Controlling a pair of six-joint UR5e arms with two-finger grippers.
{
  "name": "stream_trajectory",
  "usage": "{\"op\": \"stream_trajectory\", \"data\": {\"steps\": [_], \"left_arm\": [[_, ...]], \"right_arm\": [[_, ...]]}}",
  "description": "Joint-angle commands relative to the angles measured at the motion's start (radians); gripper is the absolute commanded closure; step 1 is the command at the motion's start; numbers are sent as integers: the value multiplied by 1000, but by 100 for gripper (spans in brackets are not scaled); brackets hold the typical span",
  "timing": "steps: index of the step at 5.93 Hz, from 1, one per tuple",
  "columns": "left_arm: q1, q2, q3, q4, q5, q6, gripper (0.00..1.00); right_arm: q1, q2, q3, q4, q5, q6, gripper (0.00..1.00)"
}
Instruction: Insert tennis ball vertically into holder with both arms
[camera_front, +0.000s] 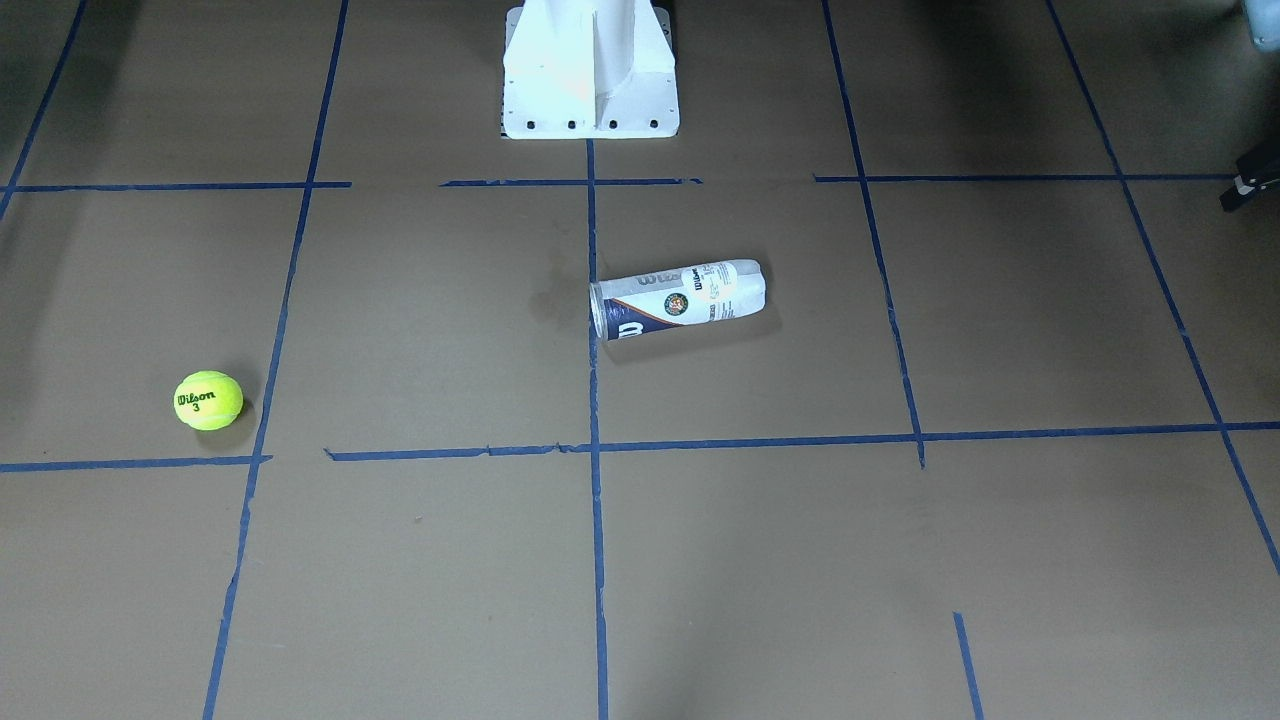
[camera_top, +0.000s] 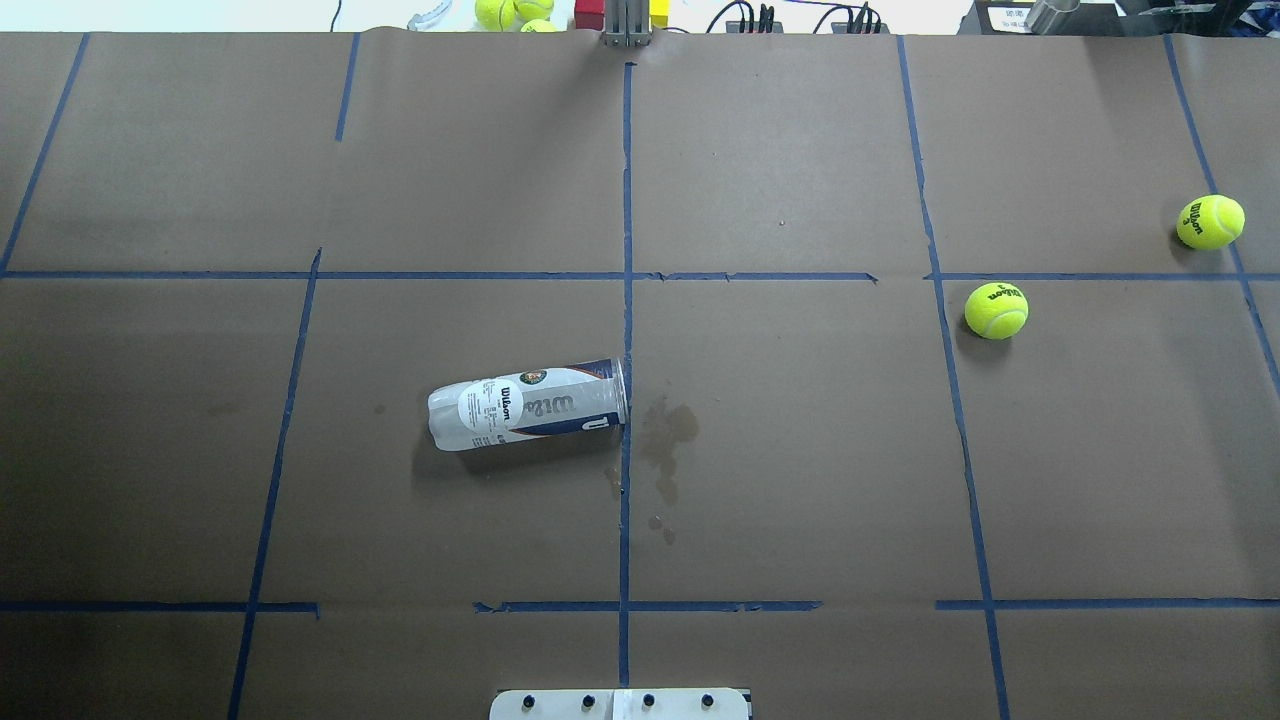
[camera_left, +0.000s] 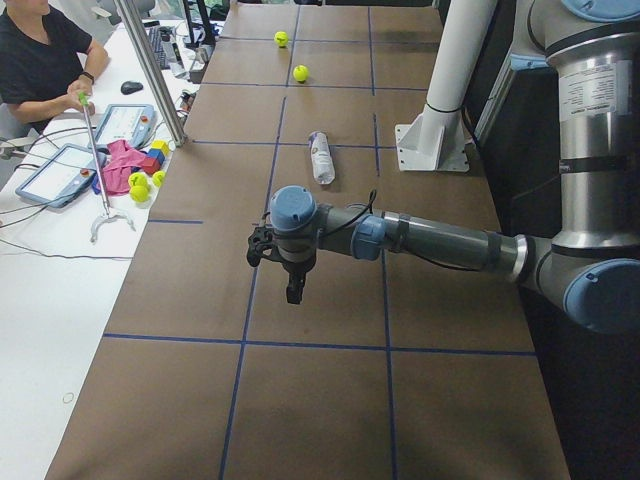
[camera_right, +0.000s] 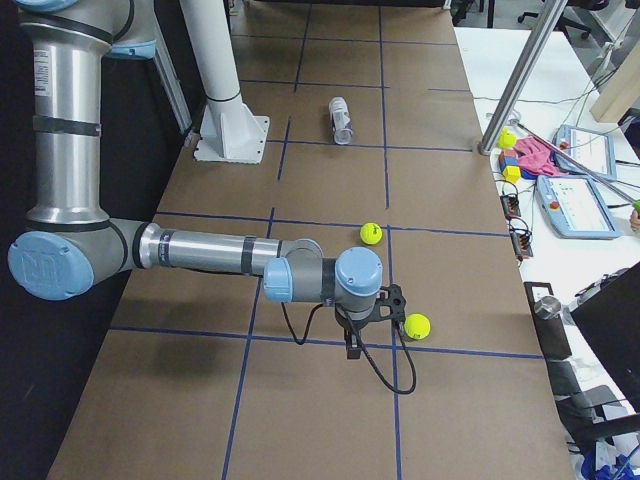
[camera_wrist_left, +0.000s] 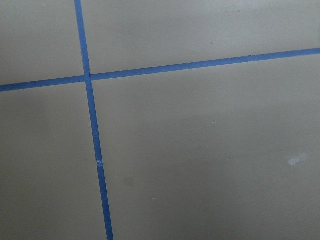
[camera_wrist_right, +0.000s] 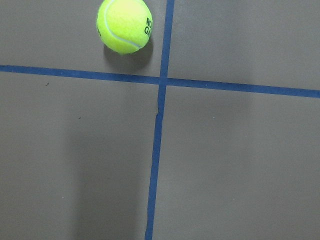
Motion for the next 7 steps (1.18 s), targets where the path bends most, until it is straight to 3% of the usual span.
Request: {"op": "stream_trajectory", "data": {"steps": [1, 6, 7], "left_arm": [[12, -6, 17, 7, 0, -2, 0], [83, -3, 7, -14, -10, 1, 0], [95, -1, 3, -93, -43, -6, 0]], "right_arm": [[0, 13, 43, -3, 0, 1, 0], [0, -1, 49, -1, 0, 1, 0], [0, -1, 54, -1, 0, 1, 0]]}}
